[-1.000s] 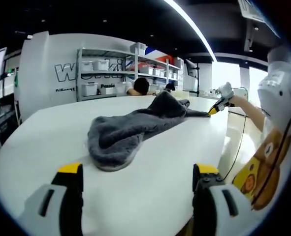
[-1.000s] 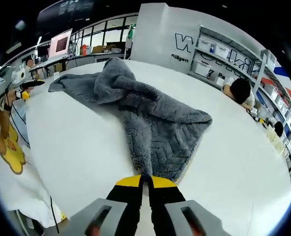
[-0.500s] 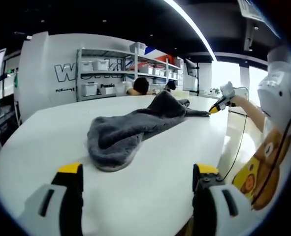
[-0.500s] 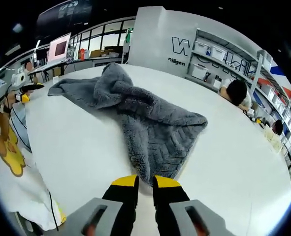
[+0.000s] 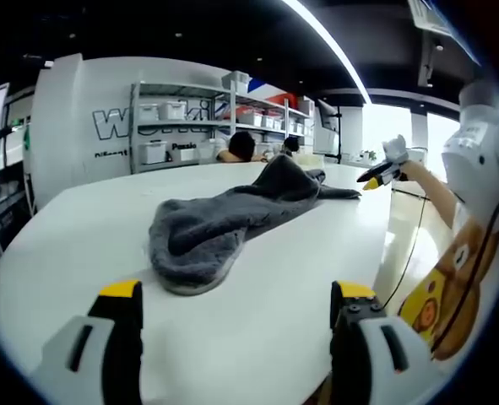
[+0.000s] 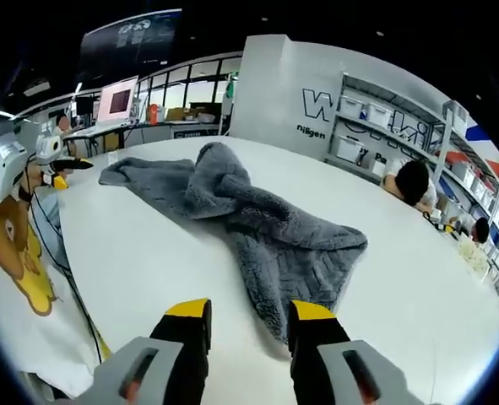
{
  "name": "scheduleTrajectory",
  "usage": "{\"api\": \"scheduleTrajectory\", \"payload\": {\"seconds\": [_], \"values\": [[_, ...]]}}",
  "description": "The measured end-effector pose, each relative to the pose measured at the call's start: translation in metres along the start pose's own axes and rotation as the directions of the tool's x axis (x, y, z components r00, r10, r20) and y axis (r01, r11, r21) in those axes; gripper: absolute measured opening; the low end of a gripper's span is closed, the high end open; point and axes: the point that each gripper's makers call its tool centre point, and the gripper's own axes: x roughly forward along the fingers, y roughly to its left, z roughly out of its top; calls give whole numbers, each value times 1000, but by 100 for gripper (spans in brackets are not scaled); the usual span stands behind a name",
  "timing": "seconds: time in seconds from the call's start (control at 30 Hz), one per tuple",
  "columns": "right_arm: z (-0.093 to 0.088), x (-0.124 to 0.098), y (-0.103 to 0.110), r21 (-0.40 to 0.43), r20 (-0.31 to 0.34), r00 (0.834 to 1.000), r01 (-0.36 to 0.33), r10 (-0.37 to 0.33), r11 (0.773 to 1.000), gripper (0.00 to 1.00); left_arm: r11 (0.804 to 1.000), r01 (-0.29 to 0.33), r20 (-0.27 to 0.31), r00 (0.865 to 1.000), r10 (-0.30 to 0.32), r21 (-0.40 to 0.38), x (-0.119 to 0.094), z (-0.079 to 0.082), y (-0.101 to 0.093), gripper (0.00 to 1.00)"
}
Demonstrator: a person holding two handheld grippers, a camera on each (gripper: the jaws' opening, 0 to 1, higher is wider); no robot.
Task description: Fold the towel on the table until its edges align and the towel forms a compact rectangular stack.
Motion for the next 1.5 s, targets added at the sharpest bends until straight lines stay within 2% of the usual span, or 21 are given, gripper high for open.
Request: {"api": "scheduleTrajectory", "payload": {"seconds": [0.2,0.4,0.6,0.8,0.97,1.5], "values": [[14,3,15,-28,30,999,-28,29,999,45,1000,-4,0,1000,4,-2,-1,0,2,97],[19,7,26,-39,40,998,-41,42,998,52,1000,-8,-3,1000,8,-4,-1,-1,4,97],[26,8,38,-13,75,995,-70,71,997,65,1000,-8,-7,1000,8,-5,0,-2,5,97],[27,10,44,-12,83,994,-75,76,997,77,1000,-7,-7,1000,7,-5,1,-1,6,97],[27,12,47,19,101,991,-92,90,996,80,1000,-5,-10,1000,4,-7,2,-2,5,97],[19,15,52,43,78,994,-81,77,996,94,1000,-14,-11,1000,14,-9,-2,-4,8,97]]}}
